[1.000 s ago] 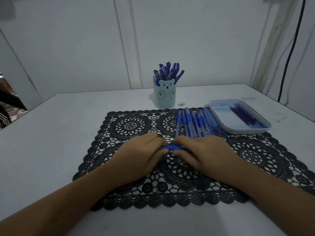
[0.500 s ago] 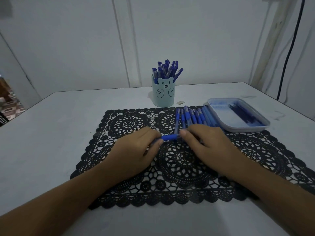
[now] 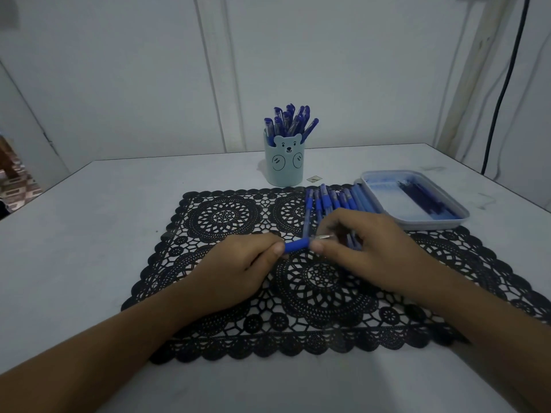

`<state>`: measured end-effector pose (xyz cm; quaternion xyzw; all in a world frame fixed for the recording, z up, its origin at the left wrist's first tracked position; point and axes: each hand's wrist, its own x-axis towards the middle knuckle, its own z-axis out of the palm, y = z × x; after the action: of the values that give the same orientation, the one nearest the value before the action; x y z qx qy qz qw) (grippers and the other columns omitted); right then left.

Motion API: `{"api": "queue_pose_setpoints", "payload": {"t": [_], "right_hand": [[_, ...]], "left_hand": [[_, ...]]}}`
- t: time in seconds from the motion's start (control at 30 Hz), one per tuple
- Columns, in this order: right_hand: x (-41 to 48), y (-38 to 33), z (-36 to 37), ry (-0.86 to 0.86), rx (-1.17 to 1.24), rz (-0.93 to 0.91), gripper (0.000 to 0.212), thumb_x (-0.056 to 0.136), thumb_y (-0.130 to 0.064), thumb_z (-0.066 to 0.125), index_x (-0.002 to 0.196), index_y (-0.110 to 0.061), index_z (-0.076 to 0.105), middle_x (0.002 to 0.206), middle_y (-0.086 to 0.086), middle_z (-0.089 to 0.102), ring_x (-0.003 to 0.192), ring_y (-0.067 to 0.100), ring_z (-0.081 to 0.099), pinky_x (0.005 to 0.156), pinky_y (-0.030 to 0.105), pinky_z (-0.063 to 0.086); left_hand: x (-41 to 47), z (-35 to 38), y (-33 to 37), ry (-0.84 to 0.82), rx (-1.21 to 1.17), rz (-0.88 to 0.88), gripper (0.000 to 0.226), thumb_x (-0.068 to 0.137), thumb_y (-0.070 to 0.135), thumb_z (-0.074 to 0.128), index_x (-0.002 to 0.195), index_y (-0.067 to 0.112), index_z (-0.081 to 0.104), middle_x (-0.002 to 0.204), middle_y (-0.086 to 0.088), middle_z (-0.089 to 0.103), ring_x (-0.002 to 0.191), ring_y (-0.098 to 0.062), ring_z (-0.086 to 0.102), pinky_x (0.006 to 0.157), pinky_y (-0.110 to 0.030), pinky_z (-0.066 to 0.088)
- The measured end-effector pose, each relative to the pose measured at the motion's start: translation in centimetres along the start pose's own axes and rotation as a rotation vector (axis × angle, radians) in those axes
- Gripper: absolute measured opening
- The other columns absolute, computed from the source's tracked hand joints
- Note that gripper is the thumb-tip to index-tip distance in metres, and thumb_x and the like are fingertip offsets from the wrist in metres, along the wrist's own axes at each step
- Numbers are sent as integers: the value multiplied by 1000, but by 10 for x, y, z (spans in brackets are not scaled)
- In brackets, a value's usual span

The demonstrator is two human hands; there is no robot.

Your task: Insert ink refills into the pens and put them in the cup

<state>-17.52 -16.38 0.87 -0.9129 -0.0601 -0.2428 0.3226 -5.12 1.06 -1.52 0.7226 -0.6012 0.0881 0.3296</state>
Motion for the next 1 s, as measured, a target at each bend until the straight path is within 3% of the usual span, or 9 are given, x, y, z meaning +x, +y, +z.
{"api": "queue_pose_setpoints", "payload": {"t": [0.13,0.23,0.37,0.47,0.53,0.63,0.77,0.9,1.0], "right_hand": [[1,0,-2,-40,-72,87,31,78,-54,39,59,-32,49,51,-6,49,53,7,48,50,18,36],[0,-3,-7,-88,15,98,12,80,-42,55,73,-33,52,62,-5,56,56,2,50,50,12,37],[-1,-4,-6,-142,-46,158,37,78,-57,42,74,-24,57,62,-2,55,53,6,47,49,18,36],[-1,-4,-7,-159,-15,165,9,82,-38,57,79,-31,54,63,-9,54,58,3,49,53,16,38],[-1,-5,-7,-145,68,181,20,76,-38,65,89,-34,50,69,-11,57,62,1,51,57,14,41],[1,-5,-6,-107,50,208,20,77,-51,53,77,-31,54,59,-12,56,51,1,47,52,19,40],[0,-4,-7,-144,63,198,5,82,-32,61,82,-31,56,67,-14,59,59,-3,50,57,13,41],[1,-5,-4,-100,76,246,11,85,-38,54,77,-32,56,66,-8,61,54,-2,51,54,14,42],[3,-6,-5,-74,92,260,19,90,-24,52,73,-31,56,65,-8,62,57,1,56,56,13,44]], "left_hand": [[-3,2,1,-17,137,69,35,95,29,34,89,11,63,66,8,55,56,-4,45,51,-15,36],[-4,2,0,-16,165,75,35,96,29,34,90,11,63,69,8,56,58,-3,46,51,-16,36],[-3,2,0,-4,160,52,32,95,28,35,94,12,63,70,8,56,59,-3,46,52,-18,38],[-3,2,0,1,146,30,32,95,30,34,95,14,62,69,10,54,59,-3,45,53,-18,37],[-3,1,-1,1,145,18,32,95,30,34,96,15,62,70,10,54,59,-3,46,53,-19,38],[-3,2,0,-12,164,24,32,95,31,34,96,15,62,71,10,56,60,-4,47,53,-19,39],[-3,2,-1,-37,171,7,35,94,34,33,96,15,63,73,8,59,61,-5,50,53,-25,42],[-2,1,0,-41,167,11,35,94,34,33,96,14,63,71,8,57,59,-5,50,53,-24,41],[-2,1,0,-48,151,-19,35,94,36,32,95,17,62,68,13,54,60,-2,48,53,-14,37]]}}
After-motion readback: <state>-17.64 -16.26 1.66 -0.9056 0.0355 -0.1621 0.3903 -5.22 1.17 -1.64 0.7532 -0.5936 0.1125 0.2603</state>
